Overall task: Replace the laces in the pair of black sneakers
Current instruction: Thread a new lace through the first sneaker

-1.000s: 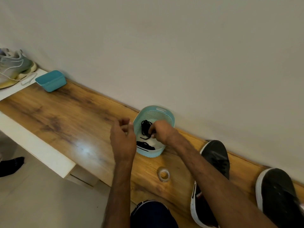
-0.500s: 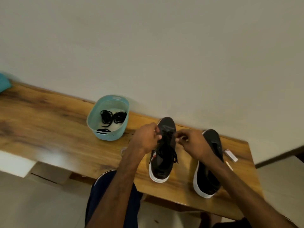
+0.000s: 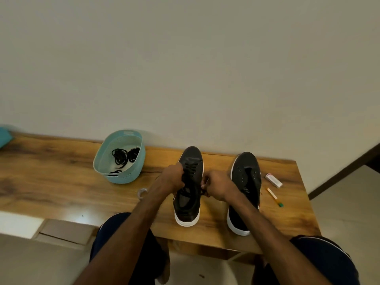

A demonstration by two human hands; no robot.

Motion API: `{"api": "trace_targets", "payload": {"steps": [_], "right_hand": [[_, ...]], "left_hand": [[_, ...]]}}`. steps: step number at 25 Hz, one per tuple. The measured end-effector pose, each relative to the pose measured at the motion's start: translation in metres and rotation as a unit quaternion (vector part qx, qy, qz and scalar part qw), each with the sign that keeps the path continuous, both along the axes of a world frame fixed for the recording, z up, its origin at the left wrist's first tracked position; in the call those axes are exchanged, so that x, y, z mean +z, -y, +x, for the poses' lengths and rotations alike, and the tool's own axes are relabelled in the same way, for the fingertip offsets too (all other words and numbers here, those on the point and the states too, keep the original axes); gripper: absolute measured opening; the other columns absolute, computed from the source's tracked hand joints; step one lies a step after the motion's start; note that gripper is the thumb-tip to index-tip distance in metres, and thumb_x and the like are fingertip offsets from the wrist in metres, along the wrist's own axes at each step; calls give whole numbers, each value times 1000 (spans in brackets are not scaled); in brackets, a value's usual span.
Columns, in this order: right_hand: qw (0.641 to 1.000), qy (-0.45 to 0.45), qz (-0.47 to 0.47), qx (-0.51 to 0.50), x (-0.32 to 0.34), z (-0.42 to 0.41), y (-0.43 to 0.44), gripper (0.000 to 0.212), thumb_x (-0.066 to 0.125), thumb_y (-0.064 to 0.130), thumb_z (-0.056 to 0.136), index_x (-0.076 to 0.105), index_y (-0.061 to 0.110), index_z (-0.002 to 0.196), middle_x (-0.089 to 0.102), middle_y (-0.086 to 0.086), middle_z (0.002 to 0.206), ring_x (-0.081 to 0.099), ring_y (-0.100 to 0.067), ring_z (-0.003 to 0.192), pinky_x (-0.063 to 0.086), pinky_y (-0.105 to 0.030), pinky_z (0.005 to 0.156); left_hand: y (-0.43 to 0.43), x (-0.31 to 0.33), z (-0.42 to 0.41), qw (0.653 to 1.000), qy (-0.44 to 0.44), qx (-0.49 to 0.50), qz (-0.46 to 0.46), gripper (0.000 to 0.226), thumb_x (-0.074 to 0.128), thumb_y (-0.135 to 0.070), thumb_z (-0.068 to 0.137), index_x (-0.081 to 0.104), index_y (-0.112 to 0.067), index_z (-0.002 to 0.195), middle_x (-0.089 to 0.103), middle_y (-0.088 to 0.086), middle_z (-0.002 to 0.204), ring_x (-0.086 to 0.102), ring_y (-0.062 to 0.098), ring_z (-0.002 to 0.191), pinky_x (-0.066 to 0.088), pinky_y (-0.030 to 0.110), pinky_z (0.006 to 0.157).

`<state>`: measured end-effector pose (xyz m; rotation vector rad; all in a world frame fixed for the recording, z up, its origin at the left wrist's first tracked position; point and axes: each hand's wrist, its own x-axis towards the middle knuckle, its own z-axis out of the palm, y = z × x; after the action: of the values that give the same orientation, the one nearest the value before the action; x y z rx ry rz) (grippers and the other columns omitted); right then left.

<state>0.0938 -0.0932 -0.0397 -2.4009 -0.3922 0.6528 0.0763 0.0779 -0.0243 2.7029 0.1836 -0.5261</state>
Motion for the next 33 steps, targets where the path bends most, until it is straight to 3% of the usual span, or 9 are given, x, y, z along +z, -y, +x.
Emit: {"api": "trace_targets", "payload": {"steps": [3,6,8,12,15,19,22,27,33], "right_hand": [[998,55,-36,0,11,-2,20,12,61,10,95,71,10,102,69,-5,101,64,-20,94,52,-31,84],[996,81,-30,-10,19,-8,32,16,60,15,98,73,9,105,67,-1,96,62,-17,89,47,-29,84],[991,112,-10,-67,20,-9,36,20,61,24,98,73,8,95,70,-2,90,63,-17,82,52,-33,80],[981,158,-4,-112,22,-7,41,27,61,31,98,73,8,91,71,-6,87,65,-19,78,53,-34,75],[996,51,71,-10,27,-3,43,25,64,33,95,75,11,92,72,-4,86,67,-20,77,56,-34,71],[994,60,96,10,24,2,38,27,65,40,93,71,17,105,70,4,83,63,-8,65,59,-35,71],[978,144,152,0,21,6,21,20,67,33,93,65,27,112,65,11,81,61,-5,66,57,-37,71],[968,158,171,-91,19,17,14,22,57,23,100,73,14,88,73,3,72,68,-9,67,58,-40,74],[934,80,282,-203,28,9,21,27,53,22,103,74,10,90,74,-2,73,62,-1,57,54,-23,62]], "left_hand": [[-2,7,-5,993,-24,61,-103,31,65,0,88,48,-9,112,63,12,97,69,25,78,60,34,67],[-8,14,-12,996,16,56,-67,10,63,-10,93,63,-2,100,66,12,88,66,25,74,60,40,69],[-17,15,-20,990,108,78,-40,24,59,-24,97,69,-4,88,63,6,74,58,21,67,52,39,68],[-24,18,-31,916,262,183,-243,38,52,-34,101,68,-14,73,43,-5,52,41,14,50,38,35,55],[-13,26,-29,891,290,151,-315,31,51,-25,102,72,-13,84,51,-13,59,48,0,55,36,24,58],[3,29,-19,907,321,-11,-274,17,58,-20,98,73,-16,104,67,-8,92,59,-3,87,42,11,73],[10,25,-8,896,328,-46,-295,13,68,-30,91,73,-23,101,68,-8,91,61,7,84,50,24,74],[16,4,-5,994,84,-24,-65,46,70,-59,79,60,-15,86,63,-2,74,57,12,64,45,30,61],[35,-20,-7,997,10,-38,61,25,55,-32,97,62,-10,106,67,11,101,64,25,85,57,40,81]]}}
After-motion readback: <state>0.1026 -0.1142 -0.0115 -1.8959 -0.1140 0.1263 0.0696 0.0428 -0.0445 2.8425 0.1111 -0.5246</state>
